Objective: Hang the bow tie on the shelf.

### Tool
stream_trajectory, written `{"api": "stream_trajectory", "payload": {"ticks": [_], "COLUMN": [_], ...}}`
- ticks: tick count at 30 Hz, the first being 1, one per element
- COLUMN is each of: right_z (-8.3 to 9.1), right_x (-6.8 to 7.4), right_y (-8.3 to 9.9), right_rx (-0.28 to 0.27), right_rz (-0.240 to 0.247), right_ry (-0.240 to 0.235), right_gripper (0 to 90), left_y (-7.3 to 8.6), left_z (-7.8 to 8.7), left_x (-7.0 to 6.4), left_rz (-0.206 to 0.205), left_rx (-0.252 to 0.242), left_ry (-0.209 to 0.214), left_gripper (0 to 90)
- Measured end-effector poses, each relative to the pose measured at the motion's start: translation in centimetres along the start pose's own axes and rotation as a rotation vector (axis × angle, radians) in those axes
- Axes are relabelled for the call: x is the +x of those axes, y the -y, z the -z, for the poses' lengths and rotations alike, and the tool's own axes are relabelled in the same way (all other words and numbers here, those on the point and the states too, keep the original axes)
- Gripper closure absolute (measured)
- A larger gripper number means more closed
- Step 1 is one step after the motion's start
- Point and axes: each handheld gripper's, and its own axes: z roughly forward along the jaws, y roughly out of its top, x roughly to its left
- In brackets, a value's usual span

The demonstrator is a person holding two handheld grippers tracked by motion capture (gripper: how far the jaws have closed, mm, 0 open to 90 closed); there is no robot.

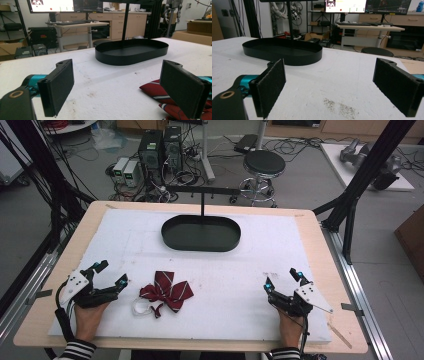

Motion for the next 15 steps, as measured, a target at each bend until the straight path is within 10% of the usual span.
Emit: {"api": "stream_trajectory", "payload": {"ticks": [15], "right_z": [0.05], "right_x": [-0.03], "right_y": [0.02], "right_rx": [-0.008], "right_rz": [-0.001], "right_ry": [0.009], "right_gripper": [10.2], "left_y": [-0.01], "left_z": [-0.03], "left_x": [-0.03], "left_rz": [-0.003], "left_rx": [0.000], "left_ry": [-0.004], "left_gripper": [12.9]}}
